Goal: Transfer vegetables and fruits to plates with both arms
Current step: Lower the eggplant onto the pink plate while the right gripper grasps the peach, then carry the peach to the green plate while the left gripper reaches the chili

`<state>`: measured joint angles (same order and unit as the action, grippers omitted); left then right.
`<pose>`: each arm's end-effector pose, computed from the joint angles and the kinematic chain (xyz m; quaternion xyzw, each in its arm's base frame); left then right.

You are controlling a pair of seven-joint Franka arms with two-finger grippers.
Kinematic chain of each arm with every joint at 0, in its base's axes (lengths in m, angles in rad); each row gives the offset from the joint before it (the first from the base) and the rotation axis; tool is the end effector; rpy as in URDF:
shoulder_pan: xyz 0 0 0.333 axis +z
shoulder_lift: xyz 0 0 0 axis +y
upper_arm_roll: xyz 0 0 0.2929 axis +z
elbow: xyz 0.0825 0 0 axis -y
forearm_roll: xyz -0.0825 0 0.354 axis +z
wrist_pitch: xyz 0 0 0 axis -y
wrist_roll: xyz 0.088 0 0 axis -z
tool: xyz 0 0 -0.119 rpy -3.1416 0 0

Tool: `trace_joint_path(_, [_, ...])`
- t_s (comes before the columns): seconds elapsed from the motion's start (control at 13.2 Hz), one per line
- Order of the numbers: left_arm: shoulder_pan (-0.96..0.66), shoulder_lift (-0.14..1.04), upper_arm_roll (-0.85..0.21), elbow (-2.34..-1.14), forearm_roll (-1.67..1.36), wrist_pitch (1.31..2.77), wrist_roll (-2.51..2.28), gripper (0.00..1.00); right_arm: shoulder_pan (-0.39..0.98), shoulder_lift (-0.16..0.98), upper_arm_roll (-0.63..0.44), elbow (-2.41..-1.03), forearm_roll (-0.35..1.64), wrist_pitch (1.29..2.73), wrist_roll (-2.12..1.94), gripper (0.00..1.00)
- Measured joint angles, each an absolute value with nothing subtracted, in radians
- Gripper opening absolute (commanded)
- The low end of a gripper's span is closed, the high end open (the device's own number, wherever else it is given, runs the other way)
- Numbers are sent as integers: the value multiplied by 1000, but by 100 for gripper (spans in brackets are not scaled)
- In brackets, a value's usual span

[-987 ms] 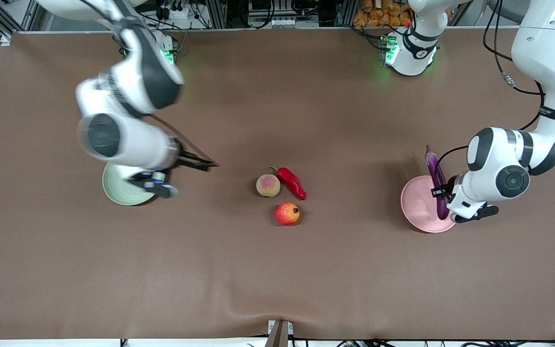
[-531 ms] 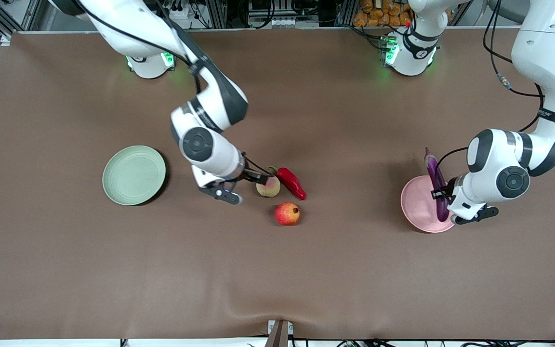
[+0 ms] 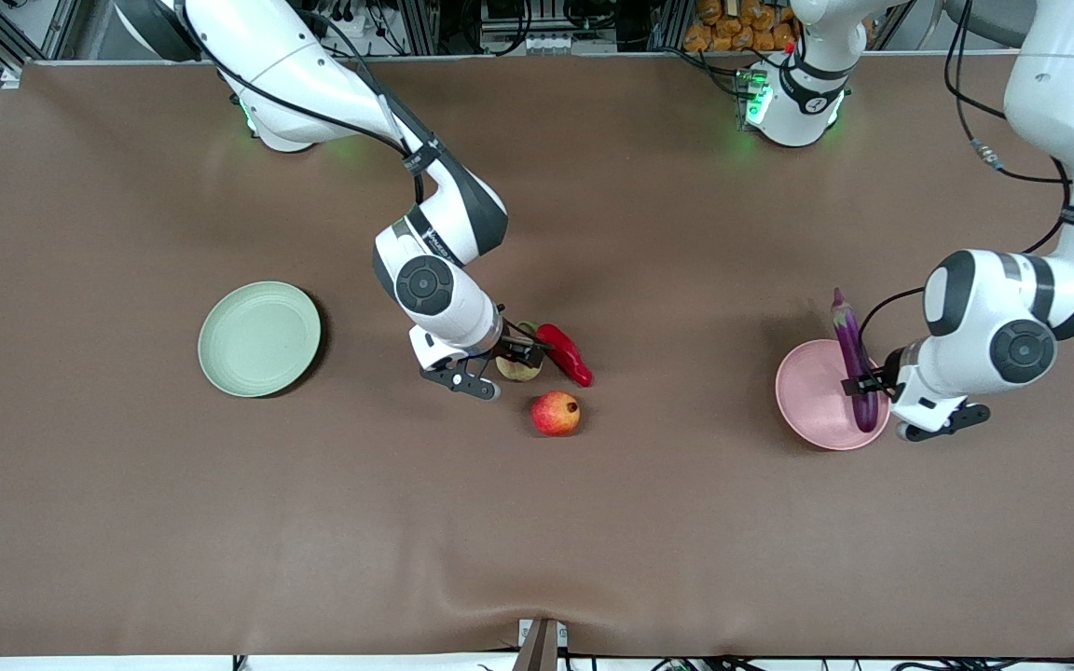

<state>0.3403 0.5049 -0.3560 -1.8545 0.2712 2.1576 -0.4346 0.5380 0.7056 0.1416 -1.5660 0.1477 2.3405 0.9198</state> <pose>0.5882 0.0126 0.2384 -0.9871 -0.1374 0.0730 0.0373 0.5296 0.4158 0.2289 -0.9768 0.1860 0.0464 0.0955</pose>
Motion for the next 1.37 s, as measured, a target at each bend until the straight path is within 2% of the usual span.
trace_joint_path(0.23, [340,422,-413,-1802,234,2011,-438,100,559,738,142,-1566,117,2397,976,100])
trace_joint_path(0.3, [339,402,-434,-1765,201,1943,-439,100,567,750,142,-1566,102,2409,986,72])
trace_joint_path(0.38, [338,390,-450,-1726,171,1883,-442,100,572,758,142,-1566,93,2414,993,19])
trace_joint_path(0.46, [338,383,-468,-1691,150,1837,-456,100,574,762,142,-1566,92,2416,994,0])
trace_joint_path(0.68, [337,383,-549,-1648,136,1805,-598,100,569,760,141,-1541,92,2372,997,0])
trace_joint_path(0.76, [335,383,-584,-1646,134,1804,-661,100,561,756,141,-1509,92,2283,998,0])
trace_joint_path(0.91, [324,389,-644,-1646,126,1804,-765,100,527,720,136,-1412,92,1988,1005,0])
trace_joint_path(1.06, [287,405,-660,-1646,112,1827,-834,100,448,628,130,-1366,85,1734,986,0])
trace_joint_path(1.21, [232,436,-661,-1646,110,1885,-917,100,344,506,125,-1435,77,1654,848,0])
trace_joint_path(1.37, [159,484,-662,-1647,110,1973,-1051,100,238,372,117,-1630,75,1715,642,0])
